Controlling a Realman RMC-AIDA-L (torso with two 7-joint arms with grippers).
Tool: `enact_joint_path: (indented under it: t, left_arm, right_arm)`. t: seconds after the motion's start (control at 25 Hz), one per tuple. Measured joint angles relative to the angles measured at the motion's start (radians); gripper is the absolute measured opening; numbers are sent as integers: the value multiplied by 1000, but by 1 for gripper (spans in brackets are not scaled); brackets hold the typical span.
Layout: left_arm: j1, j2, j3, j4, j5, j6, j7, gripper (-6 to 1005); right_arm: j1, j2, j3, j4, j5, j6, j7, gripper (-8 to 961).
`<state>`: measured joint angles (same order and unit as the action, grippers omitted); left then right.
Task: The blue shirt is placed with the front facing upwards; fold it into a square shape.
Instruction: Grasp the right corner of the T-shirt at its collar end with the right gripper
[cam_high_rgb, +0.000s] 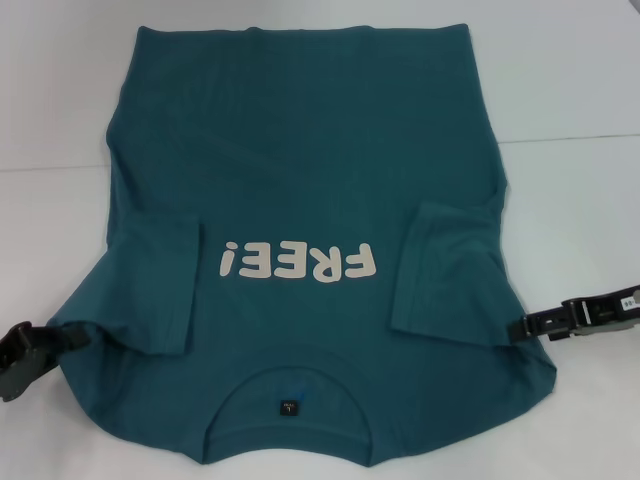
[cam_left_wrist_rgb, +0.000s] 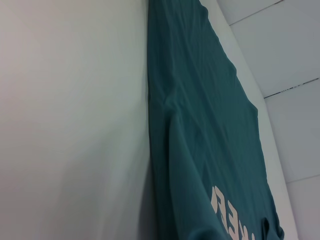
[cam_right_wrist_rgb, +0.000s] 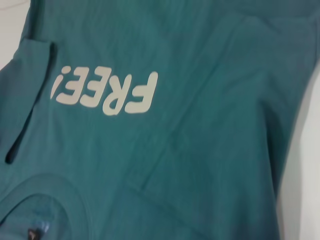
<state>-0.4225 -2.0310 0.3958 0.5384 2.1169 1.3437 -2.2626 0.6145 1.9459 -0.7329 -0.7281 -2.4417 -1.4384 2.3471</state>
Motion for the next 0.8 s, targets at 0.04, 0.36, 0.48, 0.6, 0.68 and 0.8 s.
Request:
enact_joint_path:
  t: [0.04,0.36,0.48,0.6,0.68,0.8]
  left_arm:
    - [1,0,0,0,0,0,0,31]
    - [7,0,0,0,0,0,0,30]
    - [7,0,0,0,0,0,0,30]
    - [7,0,0,0,0,0,0,30]
    - [8,0,0,0,0,0,0,30]
    - [10,0,0,0,0,0,0,30]
  right_arm:
    - [2,2,-1,1,0,6,0,868]
    - [15,22,-5,3,-27,74,0,869]
    - [17,30,-5,3,-27,88,0,869]
    - [19,36,-11,3,-28,103,0,868]
    - [21,41,-15,3,-28,115,0,868]
    - [25,46,-17,3,-28,123,0,868]
